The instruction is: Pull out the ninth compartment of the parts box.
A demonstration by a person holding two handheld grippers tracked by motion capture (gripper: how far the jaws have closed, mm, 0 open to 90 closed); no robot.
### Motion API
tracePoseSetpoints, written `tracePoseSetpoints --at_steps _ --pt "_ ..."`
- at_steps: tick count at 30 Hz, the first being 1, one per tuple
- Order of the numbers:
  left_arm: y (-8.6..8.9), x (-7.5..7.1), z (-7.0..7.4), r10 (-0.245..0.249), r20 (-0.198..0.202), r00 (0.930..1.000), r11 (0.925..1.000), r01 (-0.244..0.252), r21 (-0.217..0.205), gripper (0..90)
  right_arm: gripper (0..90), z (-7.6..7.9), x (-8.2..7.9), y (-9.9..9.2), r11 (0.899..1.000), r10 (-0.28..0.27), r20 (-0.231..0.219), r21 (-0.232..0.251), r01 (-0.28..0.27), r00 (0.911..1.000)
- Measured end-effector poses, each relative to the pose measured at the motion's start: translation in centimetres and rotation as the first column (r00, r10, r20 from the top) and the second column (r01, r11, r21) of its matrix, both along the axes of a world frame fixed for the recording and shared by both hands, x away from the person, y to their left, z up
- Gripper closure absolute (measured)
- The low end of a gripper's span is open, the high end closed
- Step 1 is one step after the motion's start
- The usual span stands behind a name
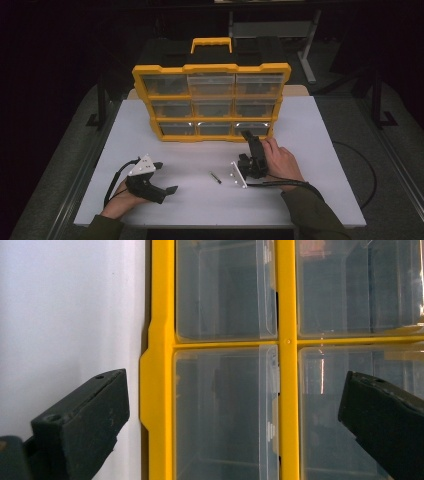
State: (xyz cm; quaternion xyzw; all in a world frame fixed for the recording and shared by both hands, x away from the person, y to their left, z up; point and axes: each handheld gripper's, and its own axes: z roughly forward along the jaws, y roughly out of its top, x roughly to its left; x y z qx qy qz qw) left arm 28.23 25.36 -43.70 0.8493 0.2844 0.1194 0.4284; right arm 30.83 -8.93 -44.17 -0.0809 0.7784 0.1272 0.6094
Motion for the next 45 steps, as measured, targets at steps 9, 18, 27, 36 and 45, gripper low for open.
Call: tracePoseSetpoints --at_steps 9,18,27,36,45 --pt "-0.1 -0.1 -0.1 -0.007 -0.006 1.0 1.0 0.007 -0.005 0.0 0.0 0.5 0.8 0.1 1.0 0.005 0.015 0.009 -0.005 0.9999" --pt "-0.1 -0.1 -0.1 -0.009 -0.005 0.9999 0.9999 0.009 -0.005 0.0 0.0 0.5 1.6 0.1 1.0 -0.008 0.022 0.01 0.008 0.9997" --pt "-0.1 -0.1 0.0 -0.012 -0.005 0.9999 0.9999 0.012 -0.007 0.0 0.0 0.5 2.8 0.1 1.0 -0.028 0.048 0.015 0.028 0.9985" --pt "-0.1 -0.1 0.0 -0.013 -0.004 0.9999 0.9999 0.013 -0.008 0.0 0.0 0.2 3.6 -0.4 0.997 -0.072 0.071 0.02 0.071 0.9949" --pt "-0.1 -0.1 0.1 -0.013 -0.001 0.9999 0.9999 0.013 -0.004 0.0 0.0 -0.2 4.0 -0.7 0.993 -0.12 0.111 0.003 0.12 0.9866"
